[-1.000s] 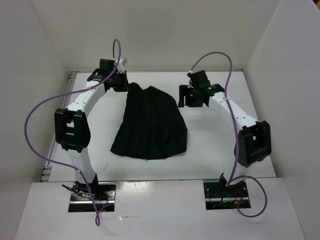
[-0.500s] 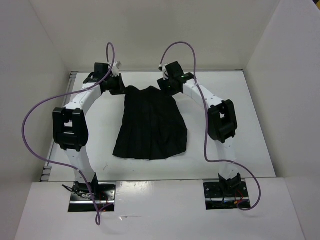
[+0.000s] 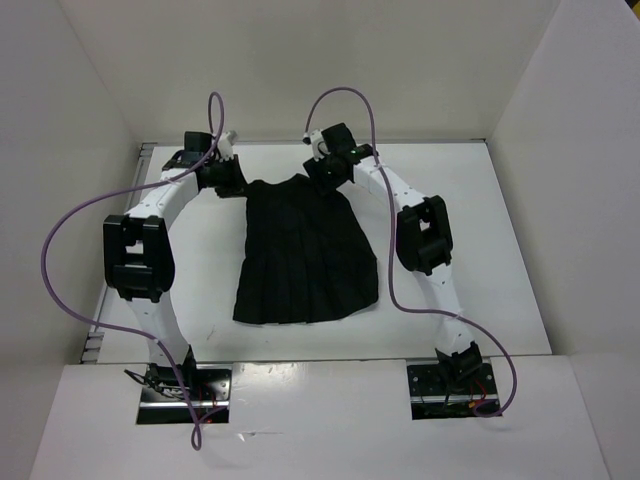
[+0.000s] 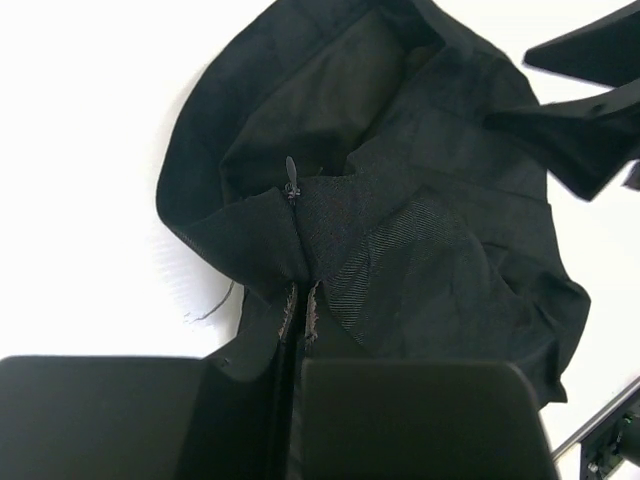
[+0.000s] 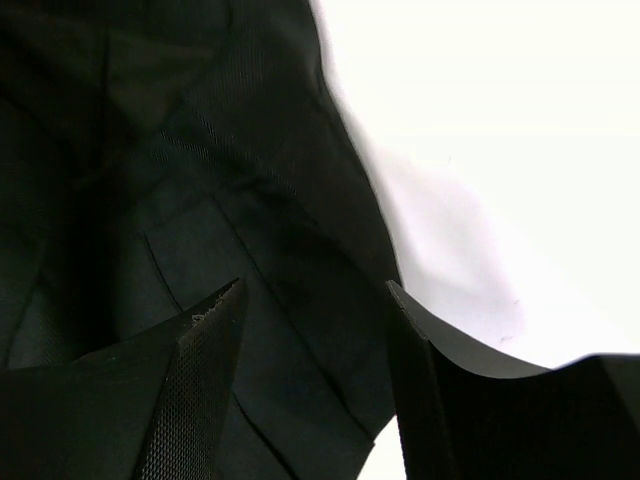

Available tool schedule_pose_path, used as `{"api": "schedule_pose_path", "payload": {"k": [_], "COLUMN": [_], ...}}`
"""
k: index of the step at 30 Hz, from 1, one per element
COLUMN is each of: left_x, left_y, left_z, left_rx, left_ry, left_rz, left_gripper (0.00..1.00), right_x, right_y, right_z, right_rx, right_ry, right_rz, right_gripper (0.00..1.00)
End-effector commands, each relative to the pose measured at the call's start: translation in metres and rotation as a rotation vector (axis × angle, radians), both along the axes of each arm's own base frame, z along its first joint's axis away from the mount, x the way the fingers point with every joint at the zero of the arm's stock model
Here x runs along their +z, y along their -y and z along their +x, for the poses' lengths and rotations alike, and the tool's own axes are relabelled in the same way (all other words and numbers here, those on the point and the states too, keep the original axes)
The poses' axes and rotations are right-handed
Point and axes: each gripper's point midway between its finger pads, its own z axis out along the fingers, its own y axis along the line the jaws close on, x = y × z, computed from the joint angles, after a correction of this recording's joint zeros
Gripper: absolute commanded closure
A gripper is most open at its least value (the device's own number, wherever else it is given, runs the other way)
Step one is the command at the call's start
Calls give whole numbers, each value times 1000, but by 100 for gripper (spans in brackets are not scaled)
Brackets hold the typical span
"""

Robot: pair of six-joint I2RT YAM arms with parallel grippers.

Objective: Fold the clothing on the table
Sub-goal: Flatten the skirt out

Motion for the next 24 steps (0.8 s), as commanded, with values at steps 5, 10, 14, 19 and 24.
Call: {"api": "schedule_pose_path", "payload": {"k": [5,10,14,19,24], "left_x": [-2,-7,-8,-9,1], "left_y": [4,6,5,5,2], "left_z": [-6,-8,-10,-11,-9], "left_rx": [-11,-17,-17,-17,-20], "left_ry": [-26,-45,-54,-63,-45], "left_rz": [-34,-40,-40,-40,-65], "left_gripper": [100,100,100,100,100], "right_x": [16,-6,-24,-19,59], "right_y": [0,-1,-4,-10,-1], "right_z": [25,20,19,12,4], "right_rx": [17,44,73,96,52], "right_ry": [58,-6,-43,-85,-24], "right_rz": [41,62,82,115,161], "right_gripper": [39,39,41,92,100]}}
